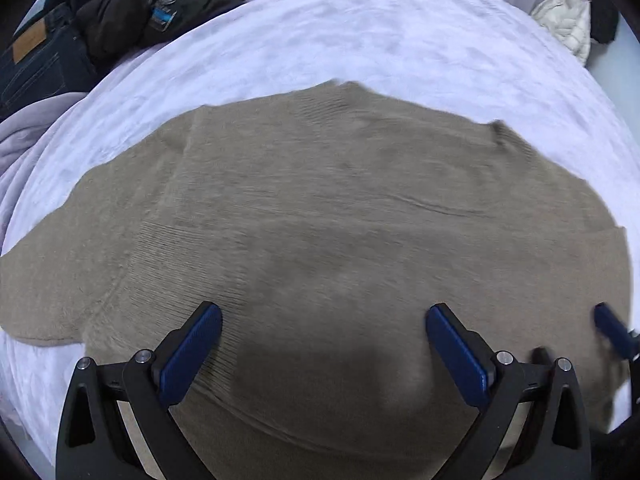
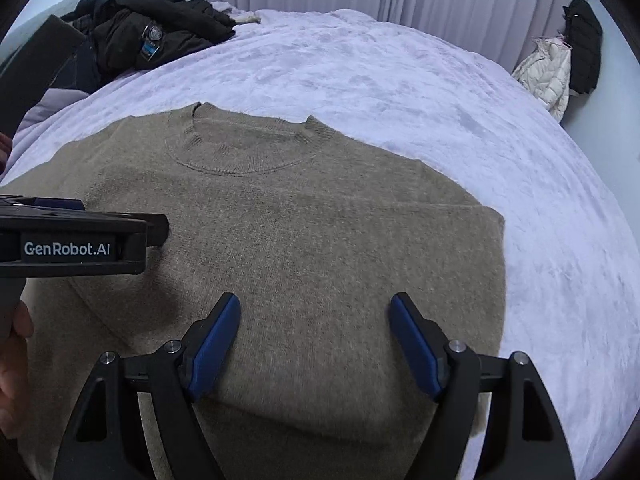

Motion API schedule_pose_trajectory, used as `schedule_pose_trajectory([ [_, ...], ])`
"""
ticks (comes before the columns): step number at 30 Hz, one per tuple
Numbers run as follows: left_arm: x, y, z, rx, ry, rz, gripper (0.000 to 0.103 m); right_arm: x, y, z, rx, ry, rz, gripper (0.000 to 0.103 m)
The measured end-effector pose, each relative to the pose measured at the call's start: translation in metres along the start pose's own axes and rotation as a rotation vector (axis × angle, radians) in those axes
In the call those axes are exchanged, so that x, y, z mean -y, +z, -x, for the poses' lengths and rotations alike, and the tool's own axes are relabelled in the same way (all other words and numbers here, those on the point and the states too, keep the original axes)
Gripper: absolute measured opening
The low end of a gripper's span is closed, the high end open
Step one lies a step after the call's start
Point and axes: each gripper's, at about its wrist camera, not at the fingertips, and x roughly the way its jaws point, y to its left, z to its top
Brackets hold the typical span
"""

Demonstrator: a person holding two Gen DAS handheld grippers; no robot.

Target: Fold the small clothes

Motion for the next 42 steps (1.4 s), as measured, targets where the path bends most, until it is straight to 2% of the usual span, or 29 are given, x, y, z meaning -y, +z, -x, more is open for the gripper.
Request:
schedule_pose_trajectory([
  [3, -0.017, 0.004, 0.003, 0.004, -0.044, 0.022, 0.103, 0.019, 0.013, -0.011, -0.013, 0.029, -0.020, 0.080],
  [6, -0.020, 0.007, 0.000, -0.022, -0.046, 0.024, 0.103, 0.053, 0.030, -0.024, -0.038, 0.012, -0.095, 0.080],
  [9, -0.015, 0.003, 0.012, -0.013, -0.039, 0.021, 0.103, 0.089, 0.044, -0.039, -0.101, 0.114, -0.223, 0.080],
  [11, -0.009, 0.004, 0.021, 0.013, -0.080, 0.000, 0.103, 0.101, 0.047, -0.028, -0.074, 0.141, -0.275, 0.080],
  [13, 0.006, -0.005, 0.029, 0.034, -0.106, -0.053, 0.103, 0.105, 0.045, -0.003, 0.004, 0.081, -0.294, 0.080],
  [14, 0.014, -0.011, 0.030, 0.036, -0.092, -0.081, 0.103, 0.103, 0.042, 0.007, 0.038, 0.088, -0.296, 0.080],
  [16, 0.026, -0.023, 0.032, 0.050, -0.058, -0.119, 0.103, 0.090, 0.034, 0.018, 0.042, 0.145, -0.267, 0.080],
  [19, 0.026, -0.039, 0.028, 0.040, -0.039, -0.144, 0.103, 0.059, 0.013, 0.027, 0.045, 0.129, -0.204, 0.080],
  [21, 0.012, -0.041, 0.023, 0.034, -0.041, -0.138, 0.103, 0.041, 0.000, 0.021, 0.006, 0.117, -0.165, 0.080],
  [23, 0.000, -0.048, 0.029, 0.043, -0.032, -0.143, 0.103, 0.022, -0.017, 0.010, -0.061, 0.052, -0.094, 0.080],
  [25, -0.014, -0.048, 0.031, 0.052, -0.019, -0.148, 0.103, 0.008, -0.034, 0.021, -0.004, -0.029, -0.021, 0.080],
  [27, -0.032, -0.049, 0.037, 0.061, -0.024, -0.119, 0.103, 0.007, -0.042, 0.036, 0.008, -0.027, -0.023, 0.080],
  [30, -0.042, -0.039, 0.038, 0.066, -0.020, -0.053, 0.103, 0.013, -0.034, 0.049, 0.019, 0.022, -0.060, 0.081],
  [33, -0.027, -0.029, 0.031, 0.044, -0.073, -0.053, 0.103, 0.009, -0.014, 0.043, 0.026, 0.024, -0.094, 0.081],
  [36, -0.013, -0.026, 0.013, 0.041, 0.018, -0.098, 0.103, -0.012, -0.002, 0.015, -0.032, 0.020, -0.057, 0.081],
  [38, -0.022, -0.028, 0.012, 0.052, 0.007, -0.103, 0.103, -0.023, -0.008, 0.002, -0.055, -0.024, 0.003, 0.081],
  [39, -0.032, -0.031, 0.015, 0.063, -0.001, -0.096, 0.103, -0.023, -0.013, 0.004, -0.030, -0.023, 0.018, 0.081],
  [42, -0.066, -0.037, 0.017, 0.079, 0.021, -0.069, 0.103, 0.001, -0.026, 0.014, -0.029, 0.013, -0.046, 0.081],
])
